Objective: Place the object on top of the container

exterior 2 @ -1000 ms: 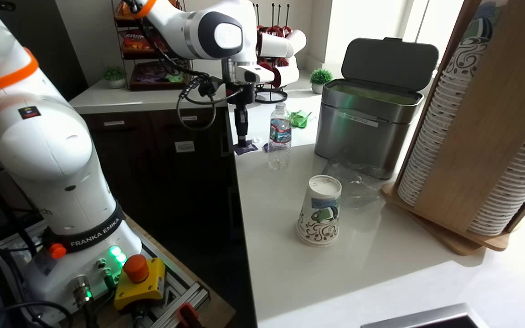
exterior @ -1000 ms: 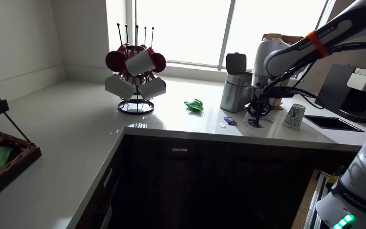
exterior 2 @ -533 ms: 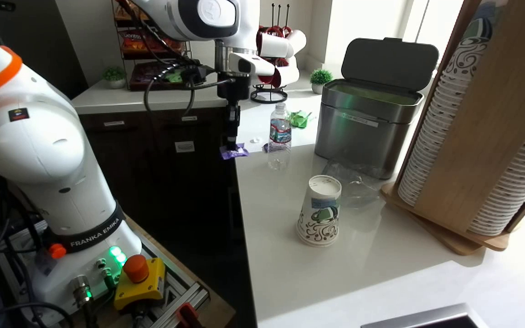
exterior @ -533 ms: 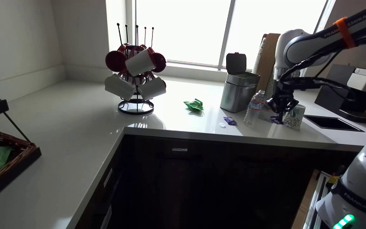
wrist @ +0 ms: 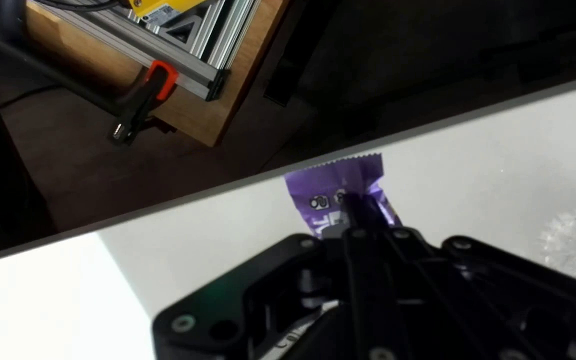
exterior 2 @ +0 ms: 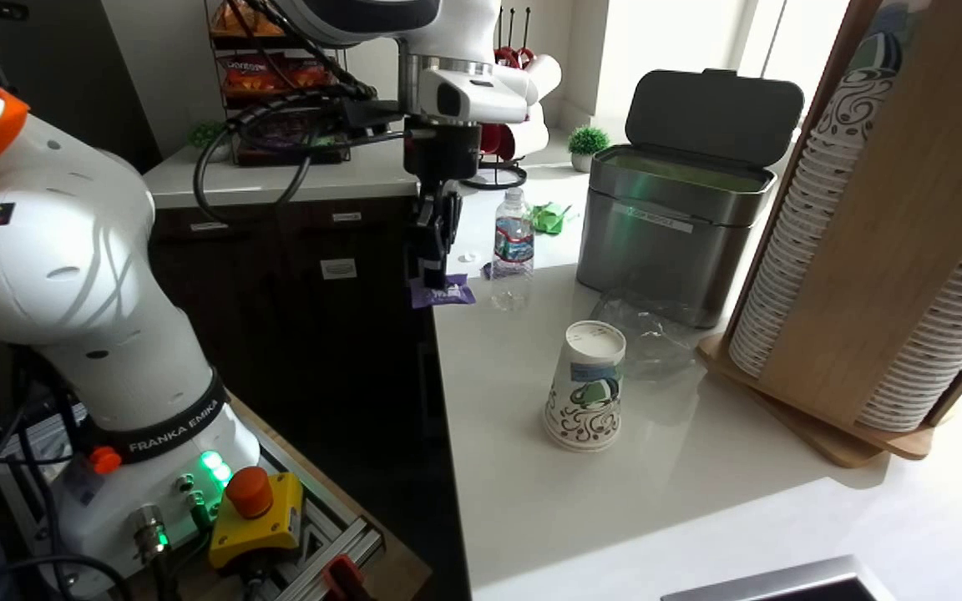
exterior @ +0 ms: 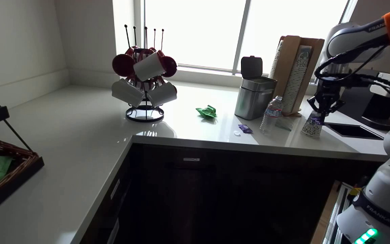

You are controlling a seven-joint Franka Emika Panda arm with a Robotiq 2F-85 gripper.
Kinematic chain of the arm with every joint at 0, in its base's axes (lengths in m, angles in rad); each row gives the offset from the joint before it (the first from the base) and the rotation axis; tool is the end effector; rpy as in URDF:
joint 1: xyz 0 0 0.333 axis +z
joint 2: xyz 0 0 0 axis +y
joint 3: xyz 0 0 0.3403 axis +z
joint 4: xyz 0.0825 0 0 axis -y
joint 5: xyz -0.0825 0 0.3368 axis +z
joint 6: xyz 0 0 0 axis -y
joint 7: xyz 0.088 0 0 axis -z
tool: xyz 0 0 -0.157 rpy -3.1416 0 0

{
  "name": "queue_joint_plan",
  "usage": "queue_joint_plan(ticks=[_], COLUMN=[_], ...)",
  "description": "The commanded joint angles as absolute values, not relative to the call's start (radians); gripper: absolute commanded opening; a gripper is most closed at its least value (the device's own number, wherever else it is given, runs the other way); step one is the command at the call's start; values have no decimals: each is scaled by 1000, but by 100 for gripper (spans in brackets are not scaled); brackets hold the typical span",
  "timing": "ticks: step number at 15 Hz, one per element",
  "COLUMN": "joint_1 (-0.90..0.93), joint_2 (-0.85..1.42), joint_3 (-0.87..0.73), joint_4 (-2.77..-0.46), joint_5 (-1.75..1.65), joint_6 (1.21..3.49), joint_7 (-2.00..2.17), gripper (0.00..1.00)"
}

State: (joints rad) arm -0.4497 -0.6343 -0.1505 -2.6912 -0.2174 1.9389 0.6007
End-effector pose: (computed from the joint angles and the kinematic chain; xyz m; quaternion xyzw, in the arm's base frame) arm 0.2117 -0.1731 0.4038 0.8560 -0.5107 -0.0584 0.0553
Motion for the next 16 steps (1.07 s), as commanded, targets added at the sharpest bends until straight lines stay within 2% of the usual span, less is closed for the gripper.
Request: queue_joint_plan(ticks=[1,16], joint_1=[-509,-577], joint_2=[-626,-376], joint_3=[-164,-229], joint_4=[-2657,-2446], joint_5=[-255,-285], joint_6=[1957,2108], joint_7=[616,679], gripper=[0,0])
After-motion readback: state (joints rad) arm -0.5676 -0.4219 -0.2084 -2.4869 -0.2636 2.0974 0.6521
